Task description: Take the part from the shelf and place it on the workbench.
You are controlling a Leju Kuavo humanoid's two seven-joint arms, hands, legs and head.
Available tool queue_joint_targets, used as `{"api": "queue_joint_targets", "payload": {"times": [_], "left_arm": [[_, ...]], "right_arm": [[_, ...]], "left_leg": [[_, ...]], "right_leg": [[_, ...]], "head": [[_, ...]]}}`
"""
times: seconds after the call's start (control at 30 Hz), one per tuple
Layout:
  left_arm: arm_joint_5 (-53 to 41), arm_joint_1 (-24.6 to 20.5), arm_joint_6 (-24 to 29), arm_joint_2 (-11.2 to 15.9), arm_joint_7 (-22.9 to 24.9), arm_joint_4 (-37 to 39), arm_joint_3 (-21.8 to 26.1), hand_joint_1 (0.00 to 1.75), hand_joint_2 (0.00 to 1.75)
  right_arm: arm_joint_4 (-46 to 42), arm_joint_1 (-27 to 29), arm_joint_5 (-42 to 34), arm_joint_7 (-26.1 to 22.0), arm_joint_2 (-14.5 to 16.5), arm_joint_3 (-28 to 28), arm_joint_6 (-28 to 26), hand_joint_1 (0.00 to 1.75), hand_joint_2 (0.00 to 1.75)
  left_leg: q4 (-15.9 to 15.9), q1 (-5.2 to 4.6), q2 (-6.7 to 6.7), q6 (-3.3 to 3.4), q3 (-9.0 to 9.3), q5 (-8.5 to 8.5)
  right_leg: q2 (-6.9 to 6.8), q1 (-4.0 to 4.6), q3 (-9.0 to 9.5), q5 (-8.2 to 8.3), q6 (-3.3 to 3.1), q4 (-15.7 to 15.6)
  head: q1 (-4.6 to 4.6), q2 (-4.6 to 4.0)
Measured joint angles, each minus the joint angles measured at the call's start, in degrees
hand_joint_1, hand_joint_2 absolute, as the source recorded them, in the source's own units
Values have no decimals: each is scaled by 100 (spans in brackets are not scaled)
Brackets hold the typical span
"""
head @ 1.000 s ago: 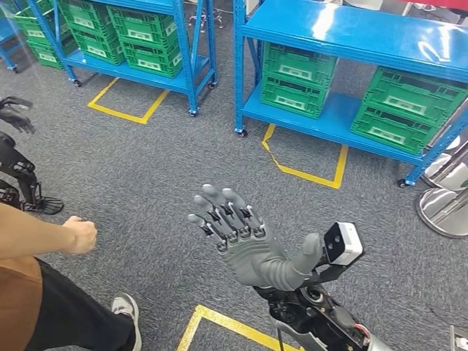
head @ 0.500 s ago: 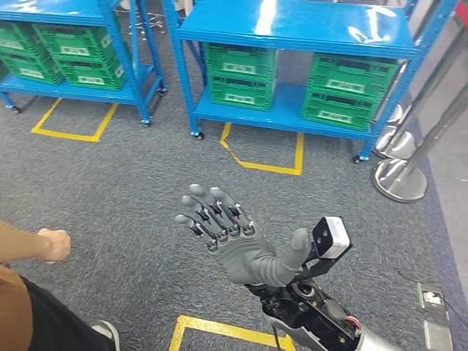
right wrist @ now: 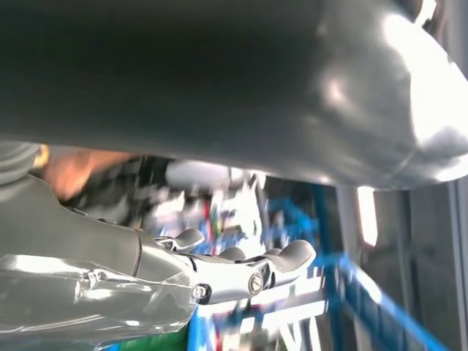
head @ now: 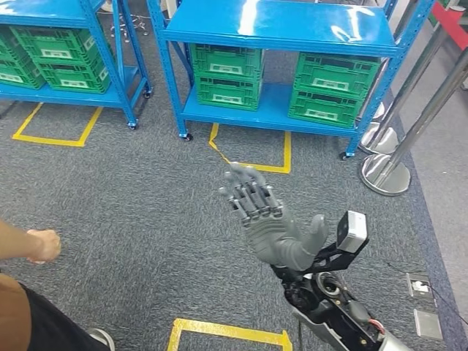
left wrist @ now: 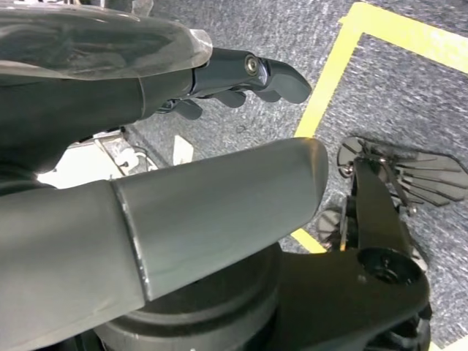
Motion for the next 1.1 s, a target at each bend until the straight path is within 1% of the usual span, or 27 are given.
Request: {"api": "queue_joint_targets", "payload": {"times": [0.03, 0.07, 0.13, 0.17, 0.2, 0.23, 0.3, 0.33, 0.37, 0.4, 0.43, 0.47, 0.5, 0.53, 0.57, 0.63, 0.7, 0.77, 0.8, 0.83, 0.87, 0.9, 0.97, 1.0, 1.03, 1.07, 1.1], "left_arm": [[5, 1, 0, -2, 0, 0, 0, 0, 0], [11, 1, 0, -2, 0, 0, 0, 0, 0], [20, -2, -3, 0, -2, 0, 0, 0, 0], [24, -5, -8, 1, -4, 0, 0, 0, 0], [30, -8, -18, 2, -6, 0, 0, 0, 0], [39, -10, -32, 3, -8, 0, 0, 0, 0], [54, -7, -60, 0, -8, 0, 0, 0, 0], [57, -2, -69, -2, -8, 0, 0, 0, 0], [58, 3, -74, -4, -7, 0, 0, 0, 0], [59, 8, -76, -4, -7, 0, 0, 0, 0], [59, 10, -78, -2, -7, 0, 0, 0, 0], [59, 9, -78, 13, -7, 1, 0, 0, 0], [59, 7, -80, 25, -7, 1, 0, 0, 0], [59, 1, -82, 38, -7, 1, 0, 0, 0], [60, -7, -84, 47, -7, 1, 0, 0, 0], [61, -19, -88, 41, -6, 0, 0, 0, 0], [62, -20, -88, 33, -6, 0, 0, 0, 0], [62, -20, -88, 33, -4, 0, 1, 0, 0], [63, -18, -85, 34, 0, 0, 1, 0, 0], [68, -16, -79, 32, 13, 0, 1, 0, 0], [76, -14, -70, 30, 27, 0, 1, 0, 0], [83, -12, -62, 25, 44, 0, 0, 0, 0], [93, -12, -52, 16, 77, 0, 0, 0, 0], [95, -13, -50, 13, 90, 0, 0, 0, 0], [96, -15, -48, 12, 103, 0, 0, 0, 0], [96, -16, -47, 14, 111, 0, 0, 0, 0], [93, -16, -46, 18, 116, 0, 0, 0, 0]], "right_arm": [[46, 19, 49, 54, -46, -63, -133, 0, 0], [100, 48, 105, 111, -89, -123, -254, 0, 0], [198, 109, 280, 275, -169, -225, -523, 0, 0], [243, 122, 431, 408, -201, -267, -721, 0, 0], [298, 124, 644, 588, -232, -305, -981, 0, 0], [377, 121, 931, 823, -260, -337, -1309, 0, 0], [644, 121, 1575, 1358, -327, -376, -2010, 0, 0], [810, 122, 1824, 1554, -358, -389, -2278, 0, 0], [987, 122, 1977, 1666, -390, -409, -2451, 0, 0], [1146, 117, 2036, 1679, -417, -430, -2521, 0, 0], [1284, 109, 2055, 1665, -438, -451, -2542, 0, 0], [1410, 96, 2064, 1649, -454, -468, -2551, 0, 0], [1513, 82, 2070, 1639, -462, -476, -2553, 0, 0], [1601, 72, 2074, 1633, -467, -481, -2555, 0, 0], [1678, 66, 2077, 1629, -476, -487, -2557, 0, 0], [1799, 65, 2083, 1626, -505, -504, -2561, 0, 0], [1903, 49, 2091, 1639, -534, -520, -2568, 0, 0], [2026, 22, 2094, 1742, -547, -535, -2618, 0, 0], [2127, 12, 2081, 1845, -550, -550, -2670, 0, 0], [2301, 5, 2028, 1958, -551, -574, -2741, 0, 0], [2553, -10, 1941, 2022, -552, -608, -2807, 0, 44], [2884, -46, 1827, 2011, -552, -651, -2852, 0, 87], [3666, -160, 1590, 1818, -552, -748, -2857, 0, 87], [4059, -234, 1500, 1766, -551, -795, -2817, 0, 44], [4423, -285, 1427, 1817, -550, -832, -2757, 0, 0], [4763, -313, 1368, 1954, -549, -861, -2680, 0, 0], [5092, -325, 1311, 2158, -547, -881, -2587, 0, 0]], "left_leg": [[5, -14, 35, -27, 8, -7], [7, -26, 76, -53, 14, -9], [17, -14, 136, -106, 31, -31], [103, -4, 84, -135, 6, -107], [306, 6, -6, -160, -78, -244], [646, 15, -122, -177, -235, -434], [1502, 15, -262, -190, -670, -781], [1775, 14, -282, -188, -828, -830], [1813, 12, -292, -178, -879, -759], [1596, 11, -302, -159, -806, -580], [1193, 7, -343, -128, -638, -341], [736, 3, -449, -83, -443, -128], [352, 1, -537, -50, -280, 19], [107, -10, -611, -24, -177, 93], [4, -20, -644, -8, -138, 101], [-60, -15, -545, 14, -107, 117], [-144, 21, -435, 60, -54, 145], [-179, 28, -337, 89, -26, 151], [-178, 23, -292, 93, -27, 147], [-176, 21, -252, 93, -27, 143], [-174, 22, -217, 90, -26, 139], [-170, 26, -190, 82, -23, 133], [-149, 31, -156, 49, -16, 114], [-130, 21, -144, 23, -19, 105], [-114, 10, -137, -6, -23, 99], [-95, -5, -133, -25, -28, 83], [-78, -18, -134, -7, -33, 81]], "right_leg": [[-57, 15, 77, 42, -34, -187], [-55, 36, 85, 29, -75, -243], [43, 38, 96, 57, -162, -271], [91, 32, 113, 79, -204, -292], [136, 20, 128, 107, -244, -311], [178, 10, 137, 128, -274, -322], [272, 16, 107, 151, -306, -322], [320, 21, 101, 154, -310, -322], [371, 24, 102, 155, -311, -321], [424, 26, 108, 155, -310, -321], [478, 27, 117, 155, -308, -321], [528, 29, 116, 153, -300, -318], [580, 31, 106, 151, -284, -312], [624, 24, 89, 152, -255, -309], [667, 9, 70, 155, -217, -310], [731, -17, 46, 159, -139, -319], [595, -2, -47, 12, -82, -117], [377, -2, -335, -348, -32, 541], [328, -19, -517, -524, -6, 950], [309, -33, -644, -615, 17, 1240], [297, -46, -676, -593, 36, 1321], [282, -57, -590, -462, 51, 1159], [229, -74, -172, -88, 59, 335], [204, -64, 9, 22, 47, -31], [190, -54, 123, 66, 22, -263], [186, -52, 170, 51, -5, -359], [195, -45, 185, 55, -28, -371]], "head": [[2, 0], [-10, 0], [-40, 0], [-51, 0], [-73, 0], [-108, 0], [-203, 0], [-231, 0], [-251, 0], [-262, 0], [-269, 0], [-280, 0], [-284, 0], [-286, 0], [-287, 0], [-292, 0], [-261, 0], [-187, 0], [-157, 0], [-140, 0], [-125, 0], [-105, 0], [-55, 0], [-29, 0], [-14, 0], [-15, 0], [-31, 0]]}}
